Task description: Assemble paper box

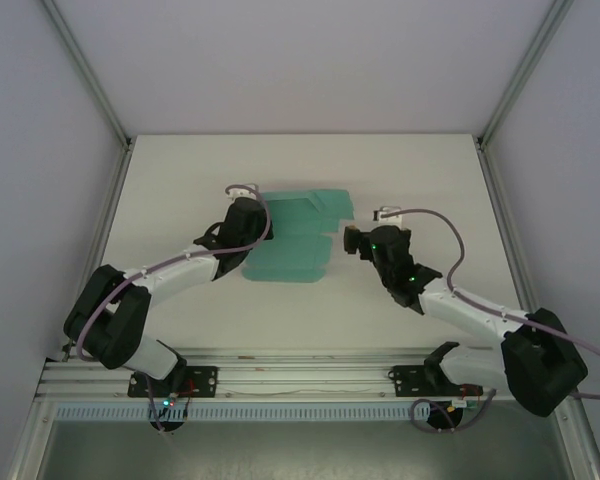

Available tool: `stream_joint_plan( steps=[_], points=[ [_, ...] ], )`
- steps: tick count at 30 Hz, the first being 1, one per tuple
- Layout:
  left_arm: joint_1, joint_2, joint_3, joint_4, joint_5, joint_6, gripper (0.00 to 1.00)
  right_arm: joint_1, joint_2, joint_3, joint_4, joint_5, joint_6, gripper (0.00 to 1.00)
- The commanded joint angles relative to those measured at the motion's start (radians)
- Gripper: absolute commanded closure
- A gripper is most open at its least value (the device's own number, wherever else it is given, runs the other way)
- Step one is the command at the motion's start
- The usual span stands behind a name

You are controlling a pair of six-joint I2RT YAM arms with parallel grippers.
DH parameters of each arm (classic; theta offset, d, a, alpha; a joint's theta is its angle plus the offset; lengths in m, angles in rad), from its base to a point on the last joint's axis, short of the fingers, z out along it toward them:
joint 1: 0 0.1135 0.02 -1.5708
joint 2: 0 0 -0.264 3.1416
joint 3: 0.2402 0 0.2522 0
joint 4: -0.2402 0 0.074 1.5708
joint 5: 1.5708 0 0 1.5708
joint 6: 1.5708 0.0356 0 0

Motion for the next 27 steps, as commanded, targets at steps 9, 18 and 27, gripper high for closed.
stream_joint_plan(
  steps=[9, 18, 27],
  points=[
    [0.009, -0.015, 0.016, 0.003, 0.014, 0.020, 1.00, -0.011, 0.122, 0.119, 0.084, -0.050, -0.042, 0.00],
    [0.009, -0.005, 0.014, 0.011, 0.036, 0.013, 1.00, -0.012, 0.210, 0.194, 0.125, -0.208, -0.076, 0.00],
    [0.008, 0.000, 0.025, -0.002, 0.047, -0.018, 1.00, 0.047, 0.380, 0.228, 0.323, -0.068, -0.088, 0.00]
  ],
)
